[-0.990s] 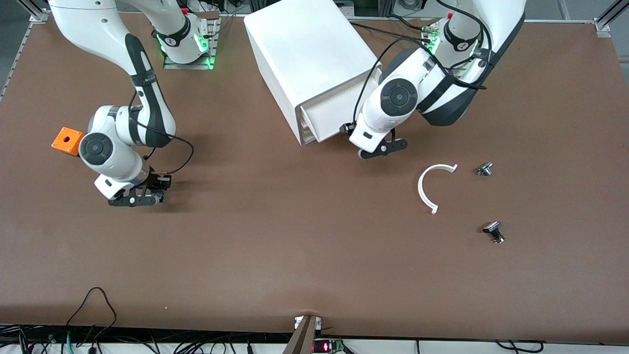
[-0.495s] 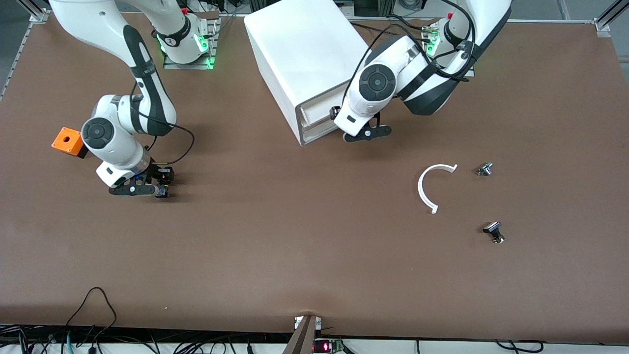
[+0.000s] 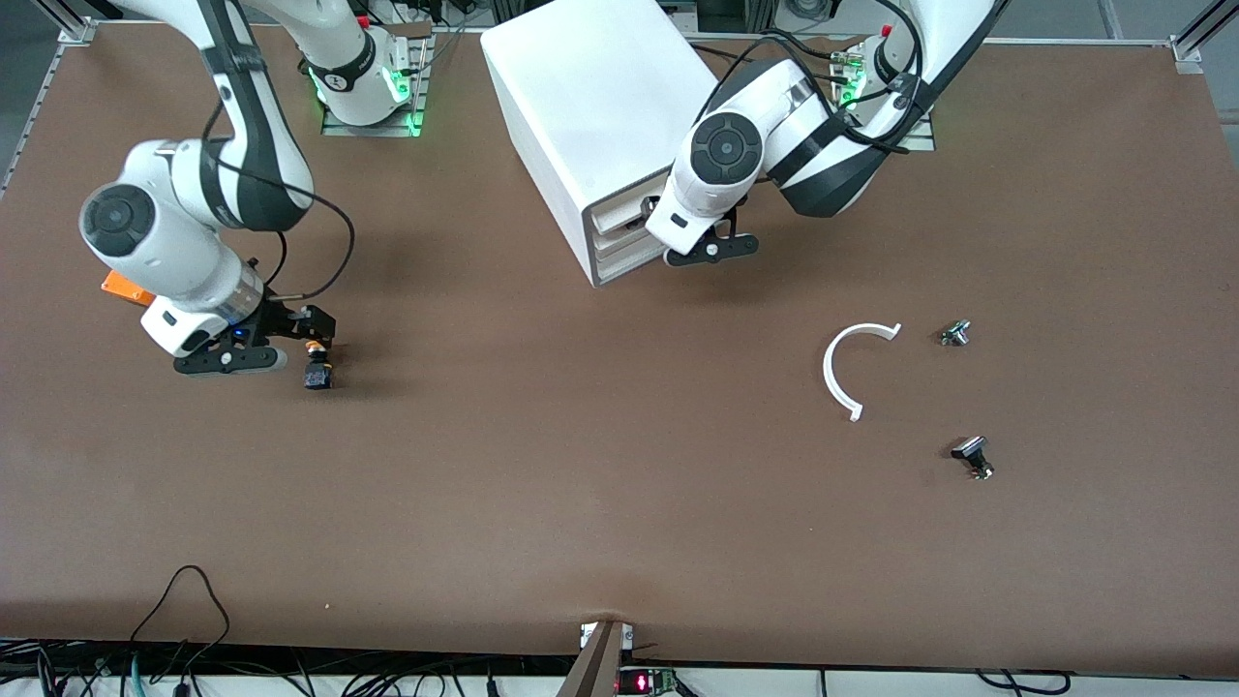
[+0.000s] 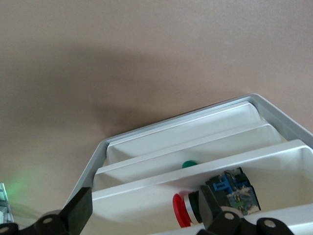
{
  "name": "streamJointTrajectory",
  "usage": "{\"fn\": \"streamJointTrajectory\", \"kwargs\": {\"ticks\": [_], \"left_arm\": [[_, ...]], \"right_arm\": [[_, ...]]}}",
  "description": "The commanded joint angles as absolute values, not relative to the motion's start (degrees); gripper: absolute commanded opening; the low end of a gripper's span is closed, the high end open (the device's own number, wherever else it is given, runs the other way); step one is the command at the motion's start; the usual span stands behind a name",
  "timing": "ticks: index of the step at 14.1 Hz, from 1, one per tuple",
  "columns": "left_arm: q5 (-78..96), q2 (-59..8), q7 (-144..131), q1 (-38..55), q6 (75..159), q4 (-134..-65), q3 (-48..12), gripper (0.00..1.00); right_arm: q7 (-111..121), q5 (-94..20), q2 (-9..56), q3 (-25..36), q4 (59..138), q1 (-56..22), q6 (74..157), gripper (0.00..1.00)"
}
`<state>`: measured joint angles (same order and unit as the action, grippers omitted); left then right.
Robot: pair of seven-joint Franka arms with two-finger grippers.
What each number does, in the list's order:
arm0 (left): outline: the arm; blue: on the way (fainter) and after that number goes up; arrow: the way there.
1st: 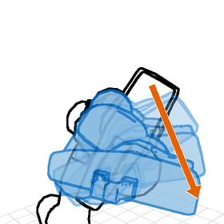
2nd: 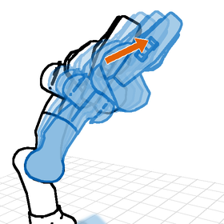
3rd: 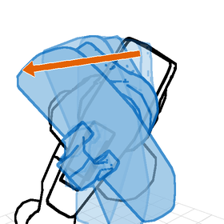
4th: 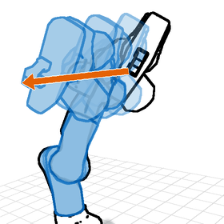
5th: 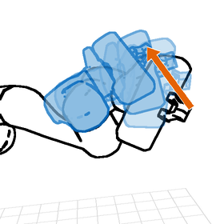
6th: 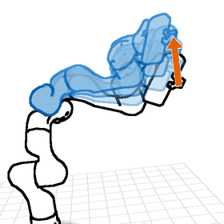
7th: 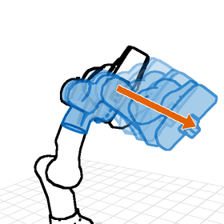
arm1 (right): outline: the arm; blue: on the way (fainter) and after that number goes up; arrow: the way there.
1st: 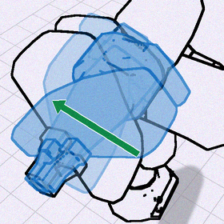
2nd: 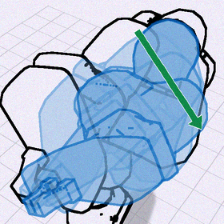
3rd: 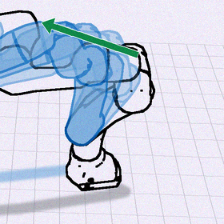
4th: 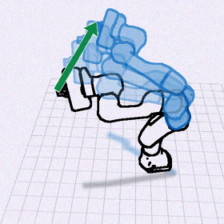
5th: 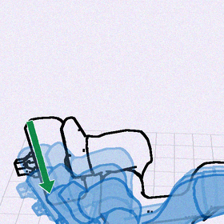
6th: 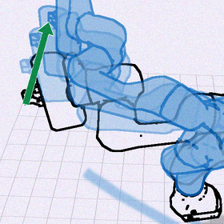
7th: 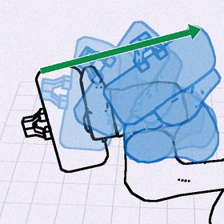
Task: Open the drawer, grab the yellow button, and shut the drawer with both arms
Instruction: 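Lower the yellow button onto the table and open the right gripper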
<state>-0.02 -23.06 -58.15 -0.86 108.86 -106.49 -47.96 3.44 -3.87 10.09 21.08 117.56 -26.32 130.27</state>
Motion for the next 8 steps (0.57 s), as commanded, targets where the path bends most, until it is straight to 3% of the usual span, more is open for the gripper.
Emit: {"fn": "streamJointTrajectory", "kwargs": {"ticks": [1, 5, 8], "left_arm": [[-0.6, -22.3, -59.0, -1.1, 107.7, -107.2, -49.4, 0.96], [-0.7, -22.3, -58.6, -1.1, 107.9, -107.0, -49.4, 0.96], [-1.4, -22.2, -57.8, -1.8, 107.6, -106.5, -49.3, 0.97]], "right_arm": [[5.5, -3.3, 5.9, 20.9, 115.2, -26.4, 126.0, 1.00], [-3.0, -3.1, 4.8, 19.6, 103.3, -26.6, 109.5, 1.00], [-8.4, -2.9, 4.7, 17.9, 97.5, -26.5, 105.3, 1.00]]}}
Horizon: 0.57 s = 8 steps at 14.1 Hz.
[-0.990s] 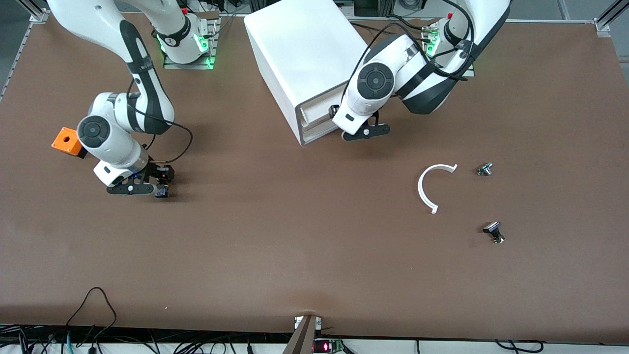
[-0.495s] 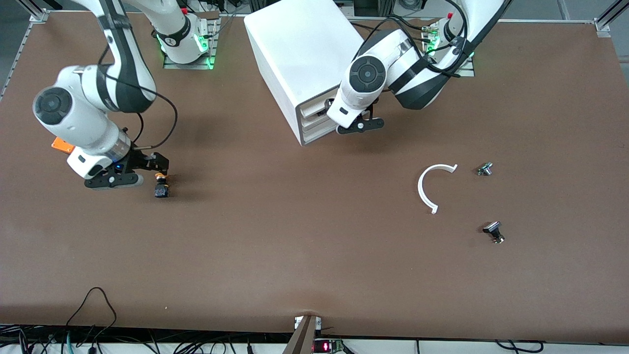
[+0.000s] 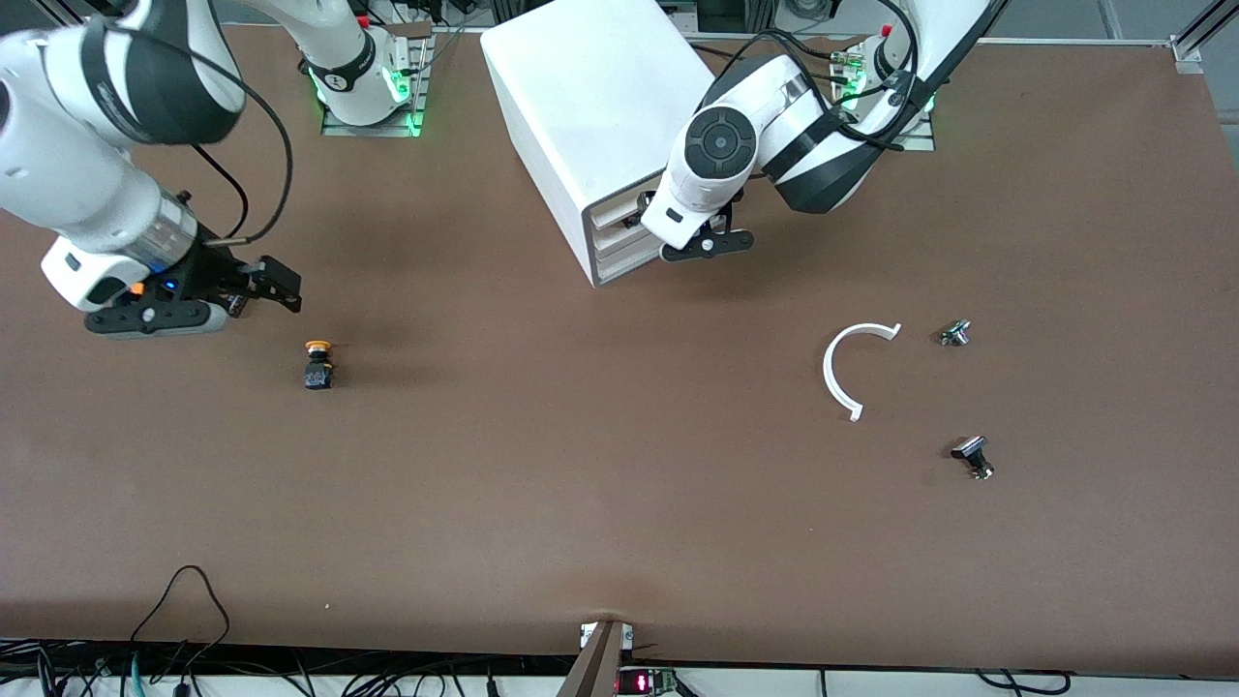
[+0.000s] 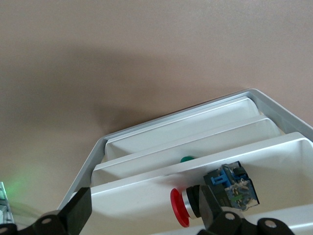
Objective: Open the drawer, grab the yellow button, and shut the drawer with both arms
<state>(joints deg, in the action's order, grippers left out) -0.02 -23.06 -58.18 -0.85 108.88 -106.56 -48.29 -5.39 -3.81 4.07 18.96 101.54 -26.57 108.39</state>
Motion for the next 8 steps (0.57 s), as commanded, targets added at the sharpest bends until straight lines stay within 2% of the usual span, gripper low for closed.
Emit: {"fn": "streamJointTrajectory", "kwargs": {"ticks": [1, 3, 4, 8], "left_arm": [[-1.5, -22.1, -57.7, -2.4, 107.6, -106.2, -49.0, 0.97], [-4.6, -22.1, -54.9, -5.5, 107.1, -103.1, -48.6, 0.98], [-7.0, -21.9, -52.3, -7.9, 105.7, -102.0, -48.7, 0.98], [-11.4, -21.8, -44.4, -12.8, 98.2, -92.7, -48.6, 0.98]], "right_arm": [[-8.2, -2.8, 4.7, 17.8, 94.9, -26.5, 102.9, 1.00], [-8.4, -1.6, 5.5, 17.4, 90.1, -25.4, 97.3, 1.00], [-8.3, 0.2, 5.5, 14.4, 89.5, -22.4, 96.9, 1.00], [-9.3, 4.2, 5.3, -5.1, 88.5, -4.3, 96.9, 1.00]]}}
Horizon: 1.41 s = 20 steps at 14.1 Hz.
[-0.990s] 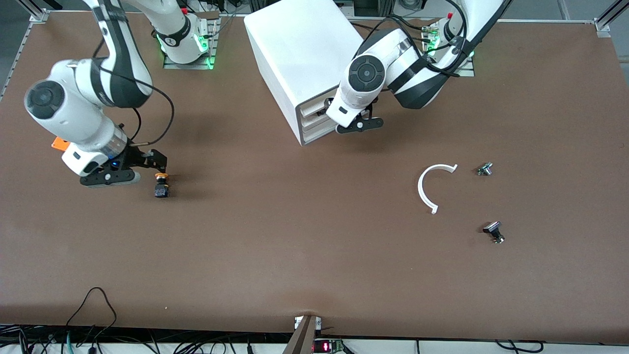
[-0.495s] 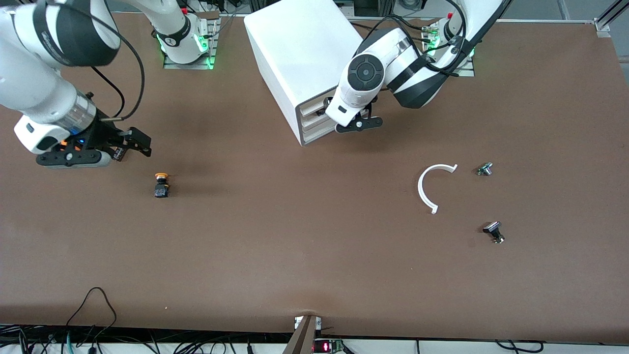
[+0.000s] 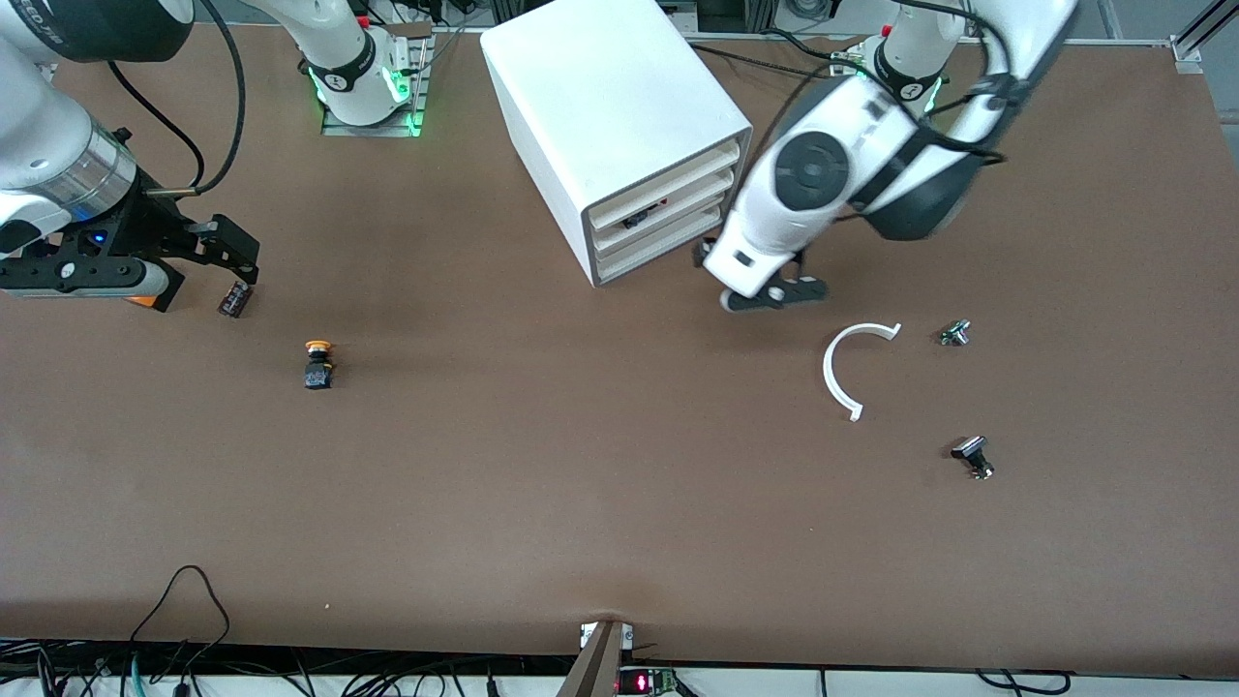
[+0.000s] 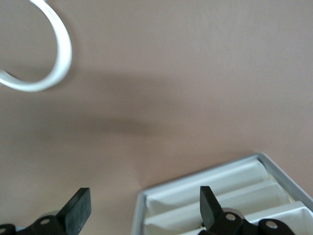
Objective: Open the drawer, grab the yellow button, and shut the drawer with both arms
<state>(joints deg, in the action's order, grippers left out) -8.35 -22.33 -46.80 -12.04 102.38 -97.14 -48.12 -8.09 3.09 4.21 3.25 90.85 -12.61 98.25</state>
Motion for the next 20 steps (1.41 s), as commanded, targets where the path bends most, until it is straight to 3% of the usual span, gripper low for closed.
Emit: {"fn": "streamJointTrajectory", "kwargs": {"ticks": [1, 5, 8, 14, 18, 20], "left_arm": [[-14.6, -21.9, -42.6, -13.5, 96.5, -91.1, -48.6, 0.98], [-18.3, -22.0, -27.7, -18.2, 88.4, -82.0, -48.5, 0.99], [-17.6, -19.7, -17.4, -19.0, 87.4, -80.6, -44.6, 0.99], [-5.5, -8.7, 1.9, -7.9, 87.7, -84.2, -18.2, 0.99], [0.9, -2.6, 3.3, -3.8, 89.0, -91.3, -5.9, 0.99], [1.6, 1.2, 4.7, -2.0, 95.1, -98.2, -1.9, 0.99]], "right_arm": [[-10.8, 4.2, 5.3, -8.9, 88.5, -0.7, 96.8, 1.00], [-13.5, 4.1, 4.8, -10.2, 88.6, 0.4, 94.9, 1.00], [-13.7, 3.9, 3.9, -9.7, 88.9, 0.4, 94.3, 1.00], [-12.7, 1.1, 0.7, -7.9, 91.8, 1.9, 93.9, 1.00], [-8.1, 1.0, -0.2, -6.3, 92.1, 1.9, 93.4, 1.00], [-6.3, 0.9, 0.1, -6.3, 91.9, 1.9, 93.0, 1.00]]}}
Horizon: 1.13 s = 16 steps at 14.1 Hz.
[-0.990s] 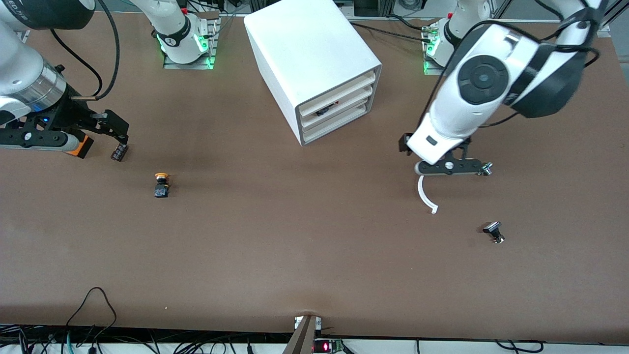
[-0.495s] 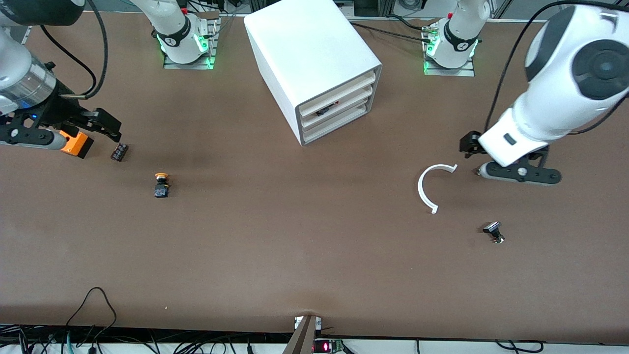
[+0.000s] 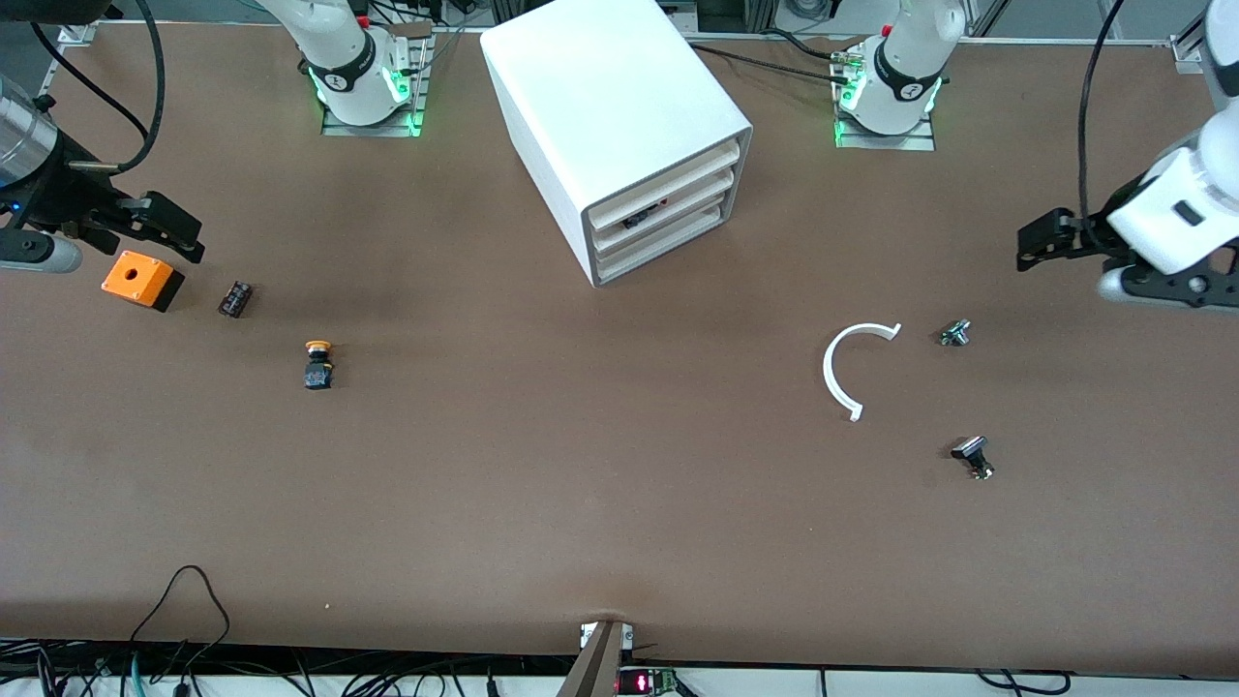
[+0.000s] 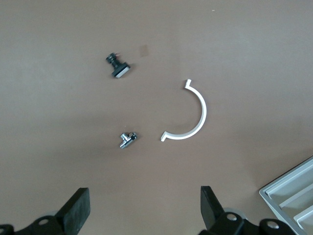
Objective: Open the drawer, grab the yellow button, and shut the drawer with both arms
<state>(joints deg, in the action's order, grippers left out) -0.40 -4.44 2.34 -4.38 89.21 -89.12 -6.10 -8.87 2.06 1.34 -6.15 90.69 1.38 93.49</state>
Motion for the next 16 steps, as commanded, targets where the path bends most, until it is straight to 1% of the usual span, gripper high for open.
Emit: {"fn": "streamJointTrajectory", "kwargs": {"ticks": [1, 2, 3, 5, 7, 13, 16], "left_arm": [[1.6, 3.8, 7.1, -2.1, 98.1, -101.7, -1.8, 0.99], [1.6, 5.0, 7.6, -2.1, 99.3, -103.8, -1.8, 0.99], [1.5, 4.9, 7.8, -1.9, 99.3, -103.5, -1.8, 0.99], [0.7, 3.6, 7.6, -1.7, 97.7, -101.5, -2.5, 0.99], [0.6, 1.8, 7.1, -1.7, 93.8, -98.6, -3.0, 0.99], [0.6, 1.1, 6.9, -1.7, 93.3, -98.2, -3.3, 0.99], [0.6, -1.0, 6.9, -1.6, 92.3, -95.5, -3.4, 0.99]], "right_arm": [[-5.9, 0.9, 0.1, -6.3, 91.9, 1.9, 93.1, 1.00], [-5.9, -0.2, 0.1, -6.3, 91.9, 1.9, 93.2, 1.00], [-5.7, -1.7, 0.1, -6.2, 91.9, 1.9, 93.0, 1.00], [-5.5, -1.9, 0.1, -5.7, 91.9, 1.9, 92.8, 1.00], [-3.3, -1.5, 0.4, -5.6, 91.7, 1.9, 92.8, 1.00], [-1.6, -1.3, 0.4, -4.7, 91.3, 1.9, 92.8, 1.00], [-2.1, -1.3, 0.5, -4.9, 91.4, 1.7, 92.8, 1.00]]}}
